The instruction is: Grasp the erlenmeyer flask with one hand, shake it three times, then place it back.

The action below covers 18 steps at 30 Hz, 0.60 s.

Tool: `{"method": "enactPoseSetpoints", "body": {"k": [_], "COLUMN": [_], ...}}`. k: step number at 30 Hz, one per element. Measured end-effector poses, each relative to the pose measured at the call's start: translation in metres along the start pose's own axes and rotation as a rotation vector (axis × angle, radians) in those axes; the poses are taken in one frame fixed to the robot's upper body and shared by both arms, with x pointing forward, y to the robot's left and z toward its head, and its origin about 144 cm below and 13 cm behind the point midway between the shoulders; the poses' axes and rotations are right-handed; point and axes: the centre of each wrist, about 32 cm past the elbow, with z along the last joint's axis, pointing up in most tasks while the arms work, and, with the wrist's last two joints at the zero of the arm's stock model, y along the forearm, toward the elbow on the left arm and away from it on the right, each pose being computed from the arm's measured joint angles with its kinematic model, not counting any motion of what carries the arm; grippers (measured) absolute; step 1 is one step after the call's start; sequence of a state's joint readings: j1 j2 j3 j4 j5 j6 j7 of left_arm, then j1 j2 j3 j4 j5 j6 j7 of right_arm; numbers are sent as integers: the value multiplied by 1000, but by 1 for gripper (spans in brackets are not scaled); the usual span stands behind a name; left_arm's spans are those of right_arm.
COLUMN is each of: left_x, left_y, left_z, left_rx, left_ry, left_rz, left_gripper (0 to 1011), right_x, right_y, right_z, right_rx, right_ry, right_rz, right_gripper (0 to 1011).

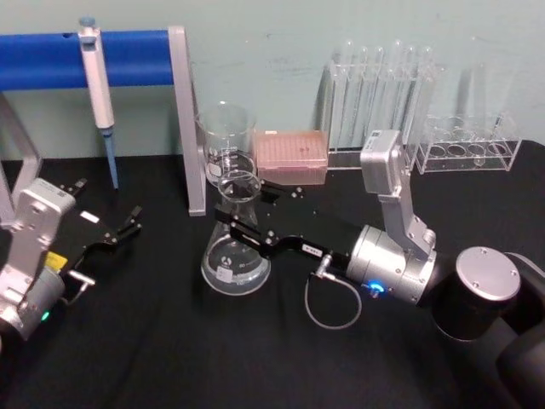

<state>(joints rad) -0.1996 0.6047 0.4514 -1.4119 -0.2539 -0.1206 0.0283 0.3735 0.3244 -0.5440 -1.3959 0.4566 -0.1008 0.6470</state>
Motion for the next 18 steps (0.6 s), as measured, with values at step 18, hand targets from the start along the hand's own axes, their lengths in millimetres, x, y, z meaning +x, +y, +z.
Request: {"method": "enactPoseSetpoints", "body": {"k": [18], "left_x": [0], "left_y": [0], "left_z": [0], "left_rx": [0], "left_ry": [0], "left_rz": [0], "left_gripper": [1001], "right_x": [7], "right_y": [1], "right_z": [-7], "right_rx": [-42], "right_ry": [6], "right_rz": [33], "right_gripper": [457]}}
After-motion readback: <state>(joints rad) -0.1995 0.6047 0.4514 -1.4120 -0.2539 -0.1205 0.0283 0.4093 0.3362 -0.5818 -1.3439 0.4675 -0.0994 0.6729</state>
